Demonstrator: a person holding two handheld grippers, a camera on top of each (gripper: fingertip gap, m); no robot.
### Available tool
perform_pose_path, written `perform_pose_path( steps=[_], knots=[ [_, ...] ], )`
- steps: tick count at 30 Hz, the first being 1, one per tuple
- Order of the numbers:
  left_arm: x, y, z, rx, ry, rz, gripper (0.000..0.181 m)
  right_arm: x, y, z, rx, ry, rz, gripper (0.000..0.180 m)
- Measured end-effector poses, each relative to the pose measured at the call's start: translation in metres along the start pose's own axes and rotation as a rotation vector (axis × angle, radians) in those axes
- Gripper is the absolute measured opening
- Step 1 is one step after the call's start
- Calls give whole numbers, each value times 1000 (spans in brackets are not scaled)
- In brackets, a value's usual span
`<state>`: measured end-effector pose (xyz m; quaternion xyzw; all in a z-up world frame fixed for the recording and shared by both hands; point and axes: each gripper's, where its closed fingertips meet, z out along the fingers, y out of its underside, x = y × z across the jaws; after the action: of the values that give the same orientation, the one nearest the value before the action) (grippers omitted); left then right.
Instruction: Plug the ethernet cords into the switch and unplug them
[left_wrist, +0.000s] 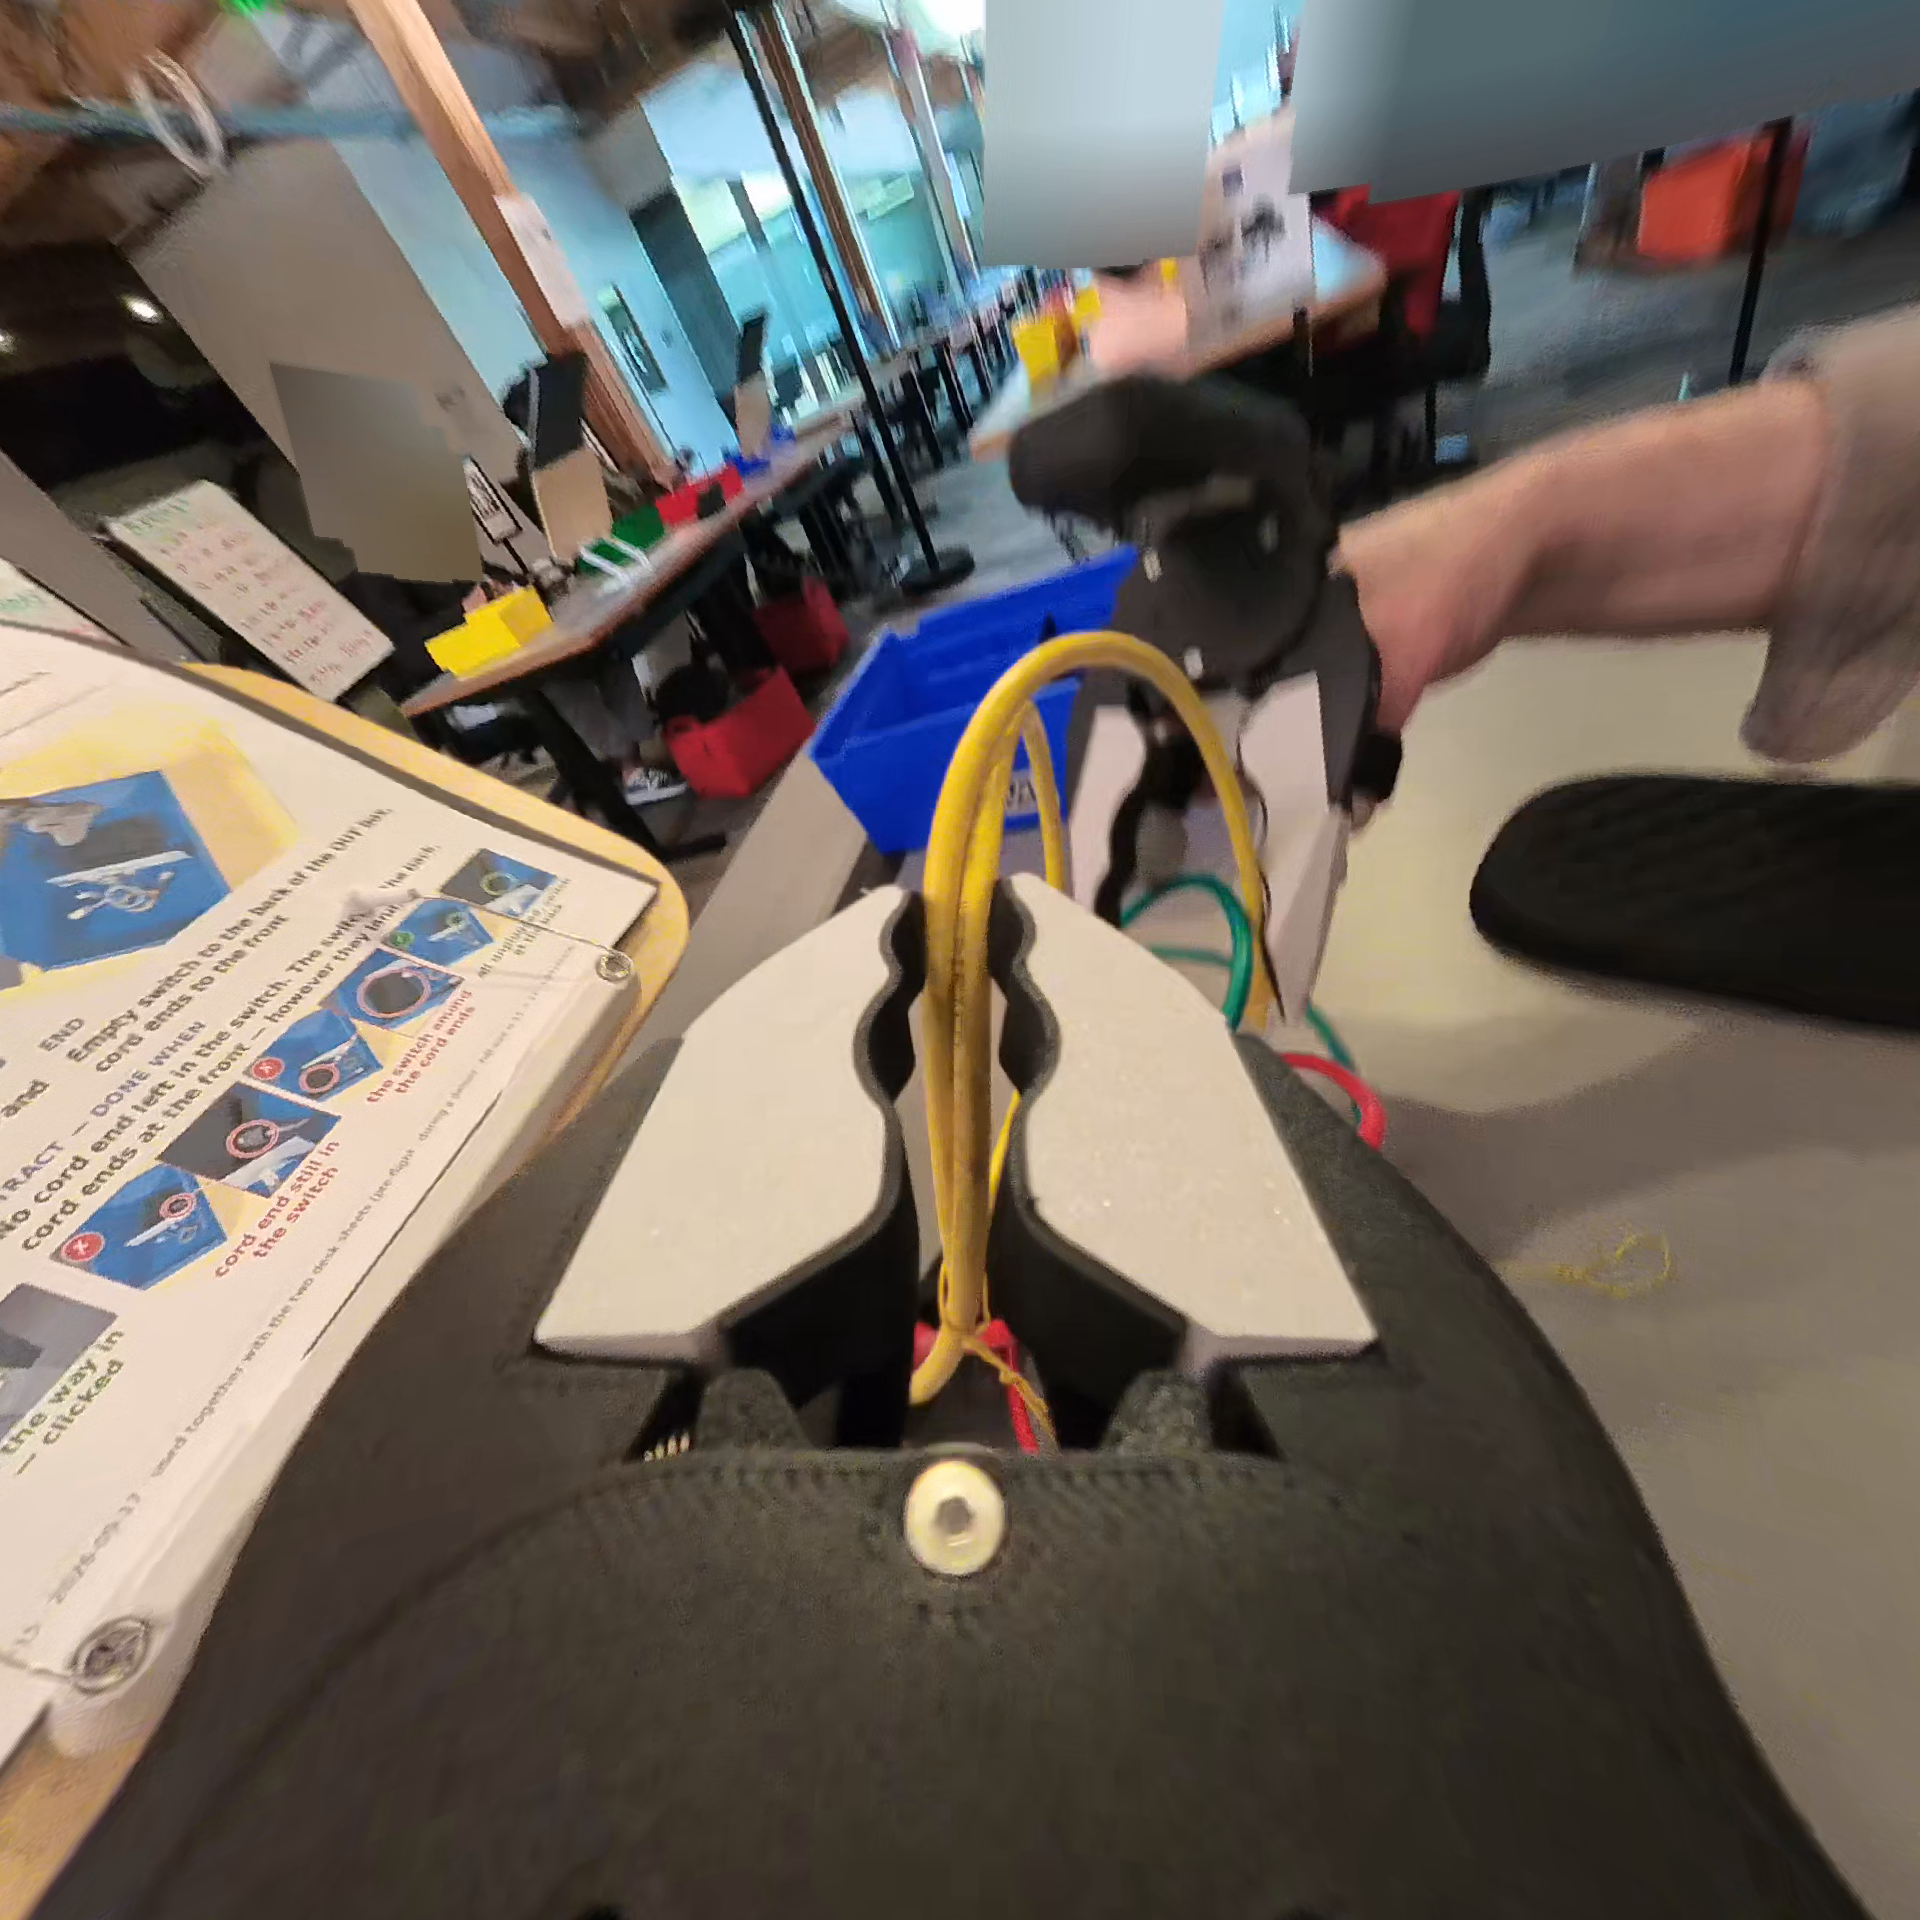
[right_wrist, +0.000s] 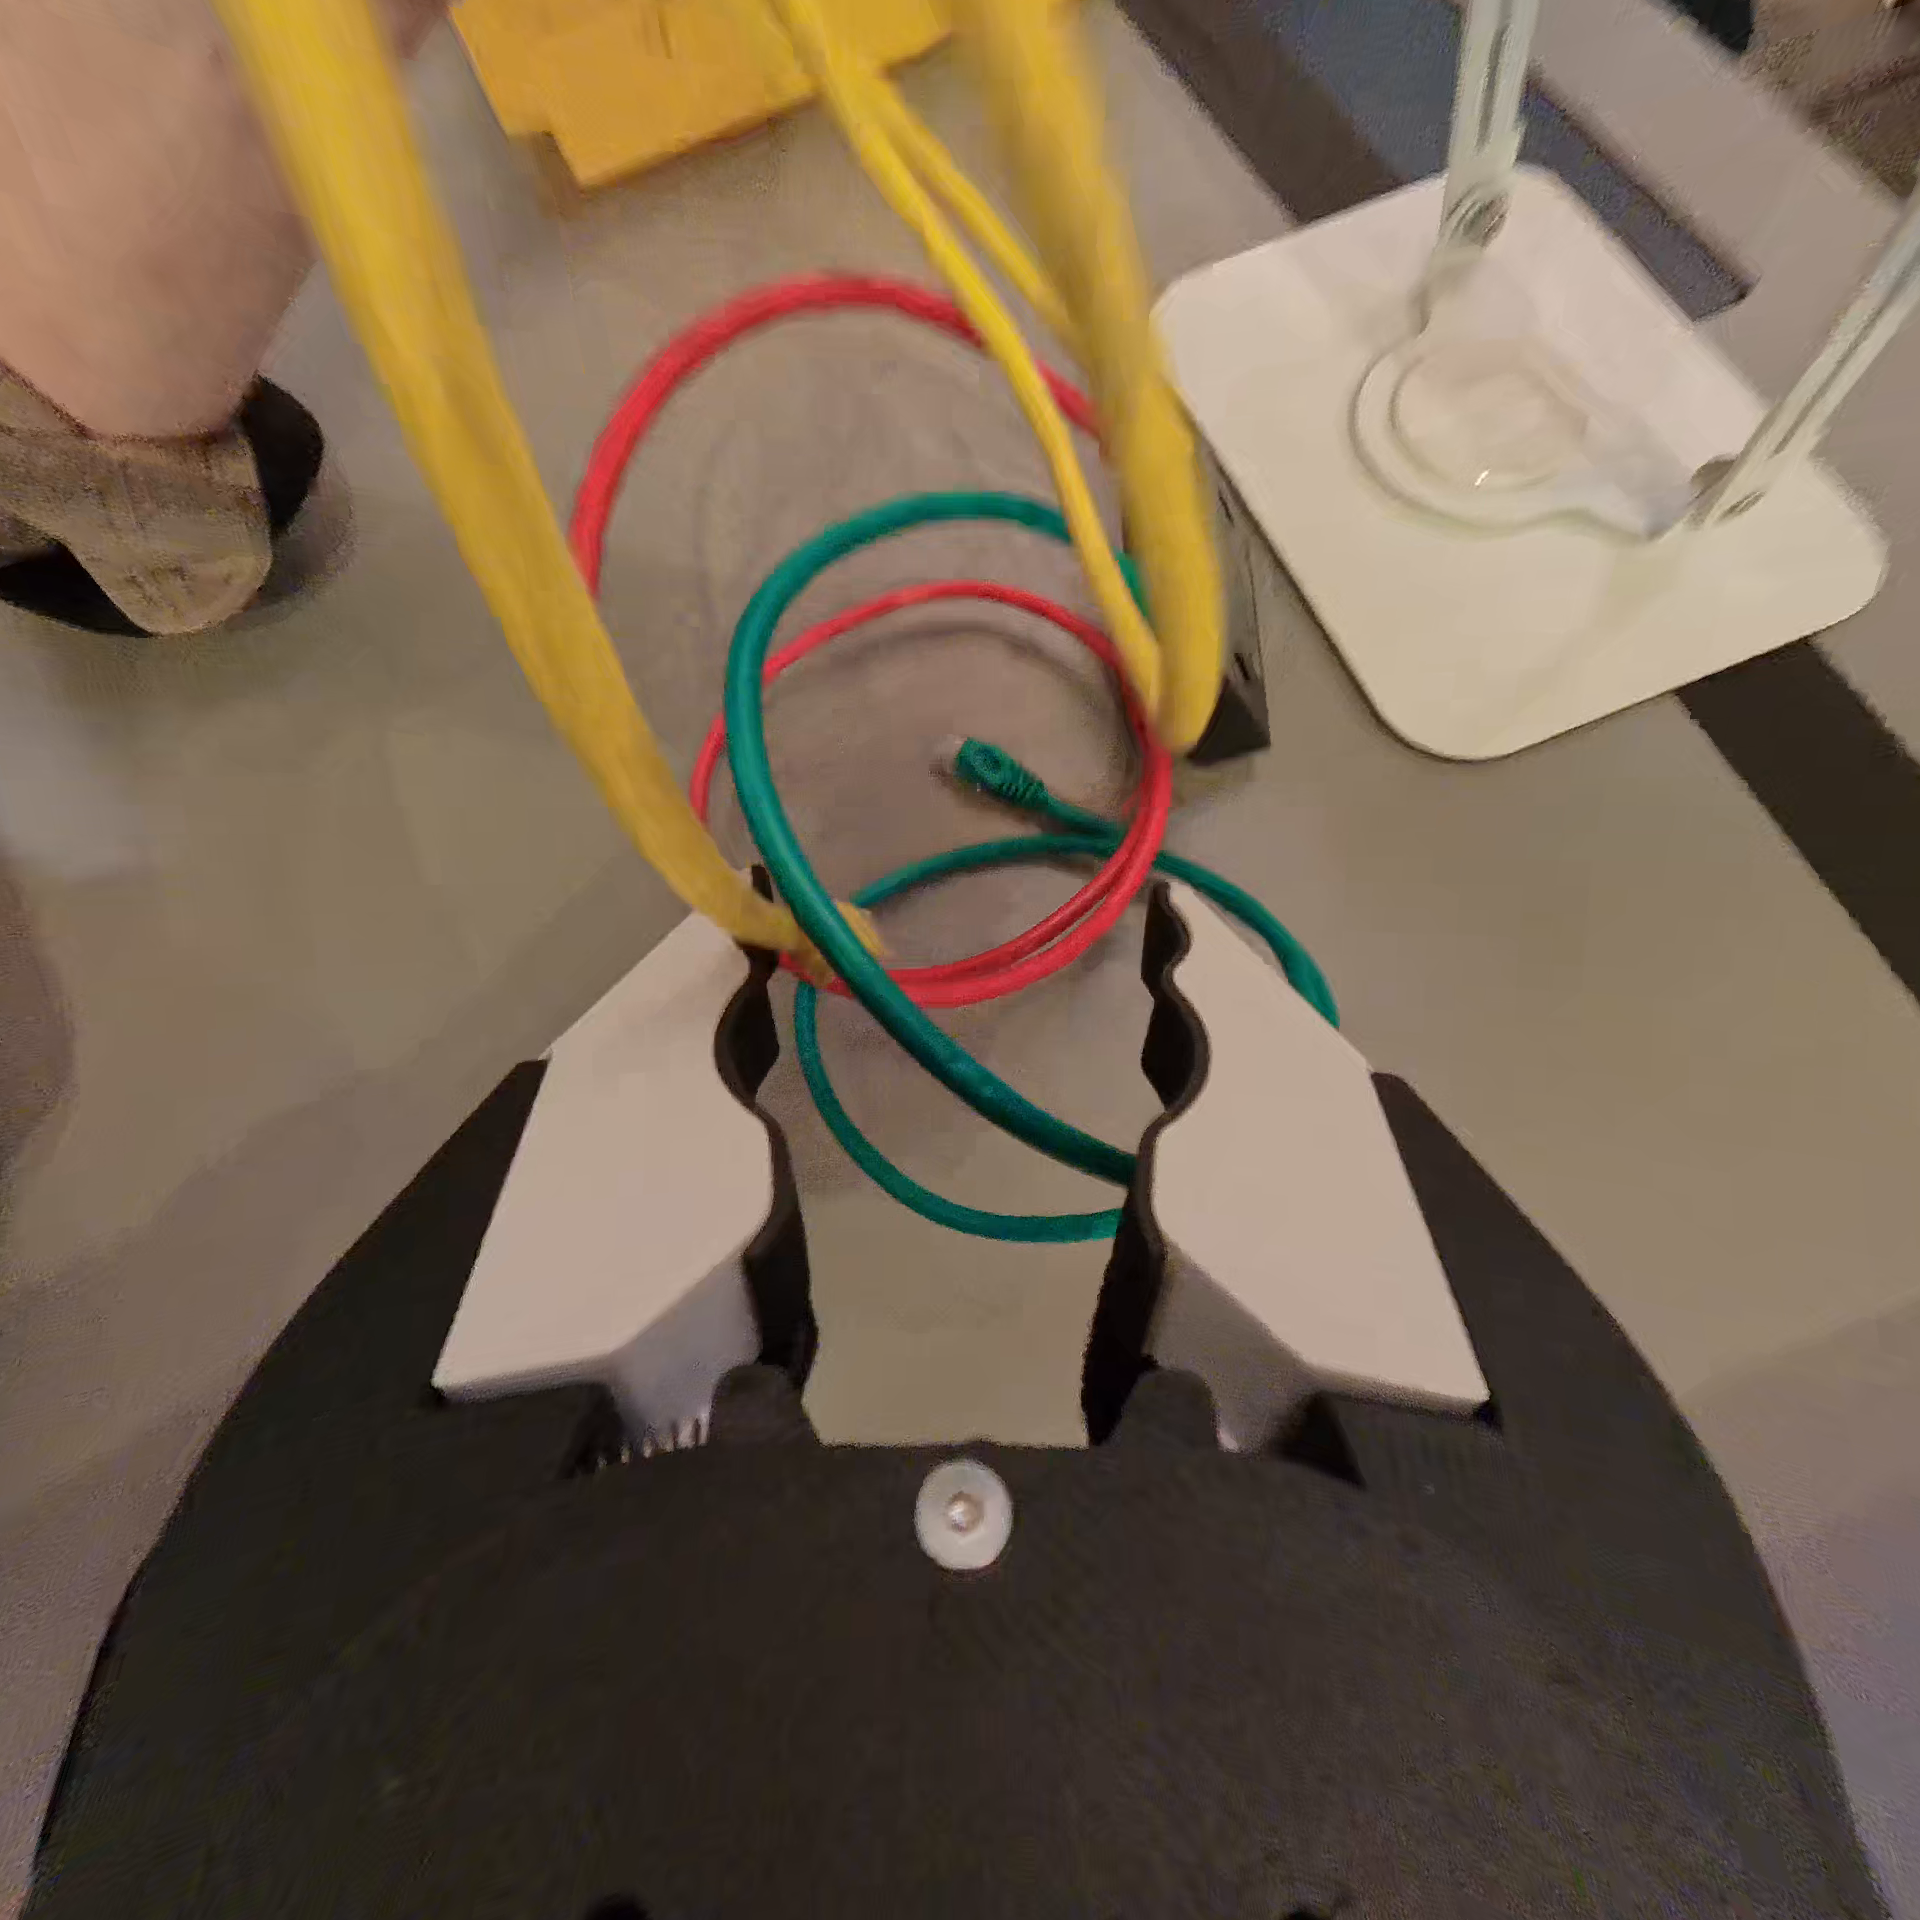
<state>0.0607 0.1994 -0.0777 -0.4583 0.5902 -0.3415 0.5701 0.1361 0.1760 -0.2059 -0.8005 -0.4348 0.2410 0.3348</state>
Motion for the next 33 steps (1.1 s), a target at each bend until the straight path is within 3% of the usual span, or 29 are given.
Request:
perform_pose_path(
  steps=[2, 4, 5, 8, 13, 18, 21, 26, 27, 28, 31, 33],
  knots=[
    [-10, -8, -5, 83, -22, -77, 12, -4, 13, 12, -57, 19, -50, 70],
    [-22, -17, -13, 181, -51, -178, 12, -16, 26, 27, -141, 9, -83, 91],
    [-30, -20, -19, 228, -67, -233, 12, -25, 33, 36, -165, -29, -79, 88],
    [-50, -15, -28, 282, -122, -351, 12, -51, 41, 51, -191, -116, -119, 59],
    [-56, -1, -23, 221, -159, -387, 12, -73, 40, 53, -236, -115, -265, 85],
    [-43, 5, -17, 159, -78, -339, 12, -64, -9, 11, 50, -71, -162, 82],
    [-39, 5, -17, 150, -49, -329, 12, -25, -36, -22, 196, 130, -122, 71],
    [-24, 4, -13, 130, 51, -337, 12, 15, -70, -23, 247, 321, -98, 75],
    [-21, 4, -14, 138, 85, -357, 12, 21, -77, -22, 272, 336, -93, 58],
    [-16, 2, -17, 161, 134, -376, 12, 15, -85, -18, 319, 267, -96, 30],
    [-17, 2, -26, 208, 191, -431, 12, 5, -99, -13, 370, 130, -92, 6],
    [-16, 7, -32, 193, 223, -434, 12, 6, -98, -9, 308, 136, -116, 0]
  ],
)
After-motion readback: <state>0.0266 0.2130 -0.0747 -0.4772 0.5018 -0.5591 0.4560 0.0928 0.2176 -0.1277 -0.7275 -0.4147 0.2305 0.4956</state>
